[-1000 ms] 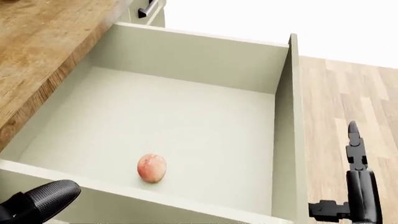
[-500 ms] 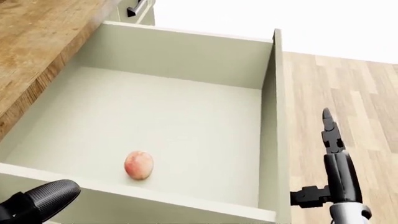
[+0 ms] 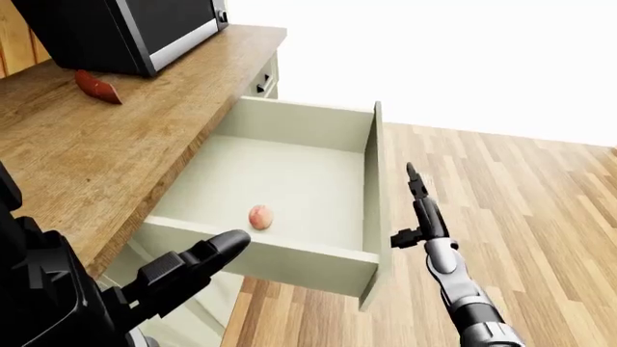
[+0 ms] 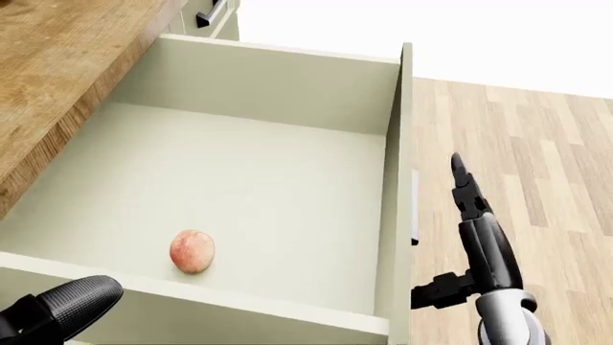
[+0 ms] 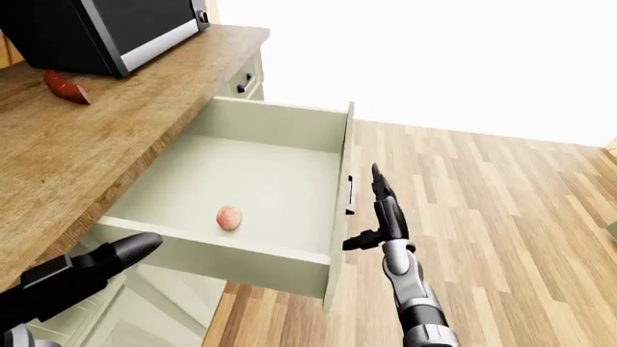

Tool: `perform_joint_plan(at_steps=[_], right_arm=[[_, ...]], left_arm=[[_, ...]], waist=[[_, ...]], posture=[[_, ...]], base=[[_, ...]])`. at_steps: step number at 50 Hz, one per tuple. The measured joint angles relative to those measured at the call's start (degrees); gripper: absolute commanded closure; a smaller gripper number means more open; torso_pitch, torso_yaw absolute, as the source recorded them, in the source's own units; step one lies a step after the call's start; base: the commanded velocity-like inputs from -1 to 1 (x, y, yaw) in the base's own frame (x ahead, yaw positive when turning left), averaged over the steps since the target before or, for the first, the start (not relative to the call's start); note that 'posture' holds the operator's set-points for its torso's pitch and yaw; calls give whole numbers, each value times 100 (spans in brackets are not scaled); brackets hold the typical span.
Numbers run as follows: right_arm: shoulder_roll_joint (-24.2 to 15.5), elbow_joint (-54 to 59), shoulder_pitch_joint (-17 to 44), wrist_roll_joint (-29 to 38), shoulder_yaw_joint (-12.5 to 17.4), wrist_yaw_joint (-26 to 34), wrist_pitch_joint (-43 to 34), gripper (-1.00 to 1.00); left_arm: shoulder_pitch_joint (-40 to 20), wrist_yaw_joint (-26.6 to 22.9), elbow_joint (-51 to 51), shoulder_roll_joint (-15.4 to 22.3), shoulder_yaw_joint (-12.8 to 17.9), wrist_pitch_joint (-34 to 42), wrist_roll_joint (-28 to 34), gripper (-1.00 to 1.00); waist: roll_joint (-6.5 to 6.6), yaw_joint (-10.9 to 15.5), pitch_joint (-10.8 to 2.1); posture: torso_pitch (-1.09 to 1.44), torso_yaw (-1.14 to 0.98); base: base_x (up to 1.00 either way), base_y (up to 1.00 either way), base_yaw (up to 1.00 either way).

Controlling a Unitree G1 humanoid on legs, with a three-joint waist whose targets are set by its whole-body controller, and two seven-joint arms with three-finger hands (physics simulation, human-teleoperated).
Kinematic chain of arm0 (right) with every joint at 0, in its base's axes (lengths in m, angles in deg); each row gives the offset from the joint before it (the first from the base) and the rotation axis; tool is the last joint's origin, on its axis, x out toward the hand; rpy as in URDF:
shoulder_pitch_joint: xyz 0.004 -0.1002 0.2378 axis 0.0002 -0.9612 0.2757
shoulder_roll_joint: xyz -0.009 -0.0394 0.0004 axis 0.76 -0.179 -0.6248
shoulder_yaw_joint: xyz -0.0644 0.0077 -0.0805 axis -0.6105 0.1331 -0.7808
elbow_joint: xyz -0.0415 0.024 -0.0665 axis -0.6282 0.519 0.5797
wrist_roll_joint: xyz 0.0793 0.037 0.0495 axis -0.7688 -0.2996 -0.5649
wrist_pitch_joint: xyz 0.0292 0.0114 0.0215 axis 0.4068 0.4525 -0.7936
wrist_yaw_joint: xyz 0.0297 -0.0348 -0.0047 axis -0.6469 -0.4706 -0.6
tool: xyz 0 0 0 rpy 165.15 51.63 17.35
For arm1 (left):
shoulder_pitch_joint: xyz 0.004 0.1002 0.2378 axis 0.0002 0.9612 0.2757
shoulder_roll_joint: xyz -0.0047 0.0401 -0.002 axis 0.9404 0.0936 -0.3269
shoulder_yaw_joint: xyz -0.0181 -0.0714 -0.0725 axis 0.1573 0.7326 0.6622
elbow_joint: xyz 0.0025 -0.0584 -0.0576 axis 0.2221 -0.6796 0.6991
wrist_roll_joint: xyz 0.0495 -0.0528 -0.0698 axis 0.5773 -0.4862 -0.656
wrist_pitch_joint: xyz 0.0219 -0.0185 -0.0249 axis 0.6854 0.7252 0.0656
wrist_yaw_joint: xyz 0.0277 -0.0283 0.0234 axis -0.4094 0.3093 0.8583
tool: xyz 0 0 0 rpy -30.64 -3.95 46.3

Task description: Close the right drawer.

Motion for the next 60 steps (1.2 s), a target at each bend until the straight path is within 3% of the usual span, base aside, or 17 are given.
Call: perform_joint_plan(at_steps=[29,60], right_arm=[[237,236,613,455,-293,223,-351,-100],[566,1295,1473,970,-614,83,-115,-100]], left_arm=[[-18,-58,3,-54,39,-12,-46,-100],[-33,-56,5,-24,59,4,-76,-100]], waist=[[17,6,21],[29,13,2]], posture=[[0,0],[0,0]], base=[[0,0,0],[0,0,0]])
